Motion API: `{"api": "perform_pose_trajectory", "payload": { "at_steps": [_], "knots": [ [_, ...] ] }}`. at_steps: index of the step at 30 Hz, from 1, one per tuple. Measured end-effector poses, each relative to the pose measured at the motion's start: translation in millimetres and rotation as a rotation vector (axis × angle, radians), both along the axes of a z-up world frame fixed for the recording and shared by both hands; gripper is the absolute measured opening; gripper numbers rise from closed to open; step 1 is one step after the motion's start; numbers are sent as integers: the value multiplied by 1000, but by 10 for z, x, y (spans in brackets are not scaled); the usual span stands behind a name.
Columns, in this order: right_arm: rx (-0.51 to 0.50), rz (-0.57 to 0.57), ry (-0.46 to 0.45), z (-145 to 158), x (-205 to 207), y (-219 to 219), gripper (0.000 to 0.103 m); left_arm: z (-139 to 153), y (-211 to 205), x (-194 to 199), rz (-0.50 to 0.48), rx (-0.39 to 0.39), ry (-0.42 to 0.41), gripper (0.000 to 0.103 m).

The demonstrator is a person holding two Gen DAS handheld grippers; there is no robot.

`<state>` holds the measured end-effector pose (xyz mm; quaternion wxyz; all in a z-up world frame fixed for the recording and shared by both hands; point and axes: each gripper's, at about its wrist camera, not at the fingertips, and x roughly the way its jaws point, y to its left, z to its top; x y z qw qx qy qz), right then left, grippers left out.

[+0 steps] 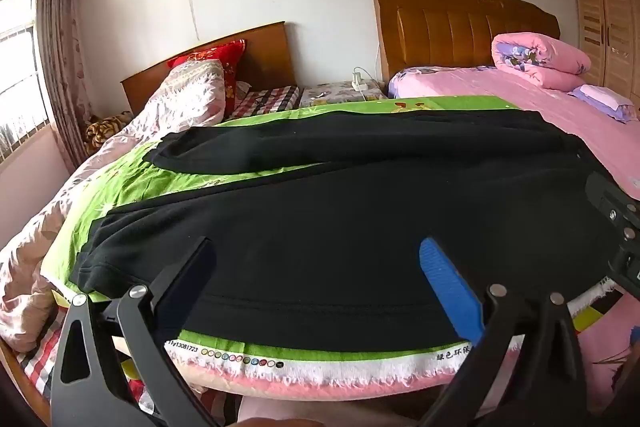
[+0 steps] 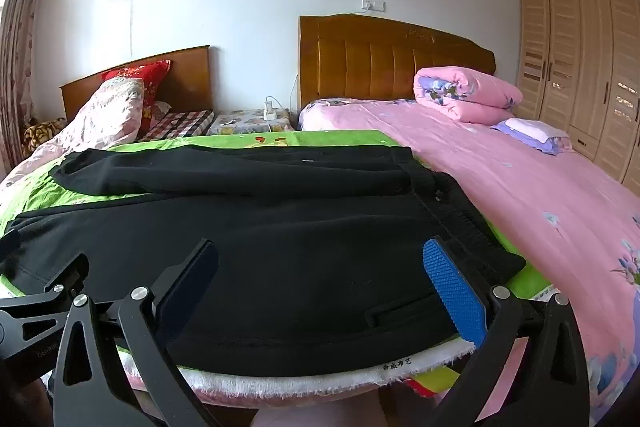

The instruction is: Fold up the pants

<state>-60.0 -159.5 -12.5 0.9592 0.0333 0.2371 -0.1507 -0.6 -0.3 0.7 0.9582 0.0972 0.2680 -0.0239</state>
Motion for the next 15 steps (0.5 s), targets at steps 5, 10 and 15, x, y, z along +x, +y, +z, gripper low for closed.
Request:
{"api": "perform_pose_trajectory", "payload": {
  "at_steps": [5,10,15],
  "knots": [
    [0,0,5,-9,10,0,99,9,-43,-38,7,1,-6,102],
    [0,1,5,-6,11,2,99,-18,-90,-4,-2,-13,17,102],
    [0,1,4,21,-16,8,99,-69,-161,-93,-9,-17,21,102]
  ]
}}
